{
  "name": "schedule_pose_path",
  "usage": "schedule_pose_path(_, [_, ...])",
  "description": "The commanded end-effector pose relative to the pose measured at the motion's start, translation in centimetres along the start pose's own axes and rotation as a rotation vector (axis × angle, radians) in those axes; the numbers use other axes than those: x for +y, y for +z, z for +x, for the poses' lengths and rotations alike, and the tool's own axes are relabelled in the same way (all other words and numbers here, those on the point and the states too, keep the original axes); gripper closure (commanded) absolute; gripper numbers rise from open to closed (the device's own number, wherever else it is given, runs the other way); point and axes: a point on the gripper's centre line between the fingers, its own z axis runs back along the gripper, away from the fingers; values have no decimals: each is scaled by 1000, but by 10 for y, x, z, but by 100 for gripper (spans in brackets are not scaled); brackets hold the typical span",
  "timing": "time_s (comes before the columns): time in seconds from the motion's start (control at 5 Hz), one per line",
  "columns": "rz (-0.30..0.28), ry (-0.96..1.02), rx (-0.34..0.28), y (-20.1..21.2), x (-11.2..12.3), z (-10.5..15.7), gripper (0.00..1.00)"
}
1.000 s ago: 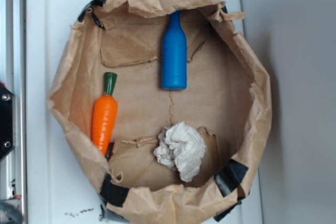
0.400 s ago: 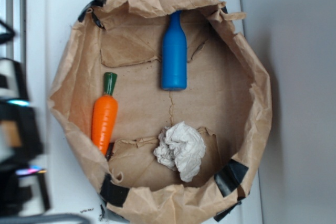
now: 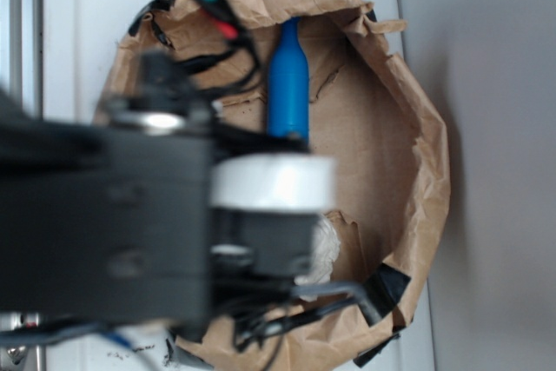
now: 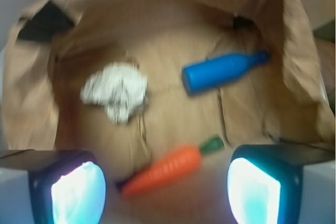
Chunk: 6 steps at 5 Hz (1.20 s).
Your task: Grab the blue bottle.
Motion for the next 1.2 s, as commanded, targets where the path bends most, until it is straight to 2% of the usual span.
schedule_pose_path(0.0, [-112,540,-69,-8,40,19,0])
schedule_pose_path(0.2, [-89,788,-114,-15,51,12,0])
schedule_pose_path(0.8, [-89,788,-114,-15,51,12,0])
schedule_pose_path(1.0, [-64,827,-139,-39,49,14,0])
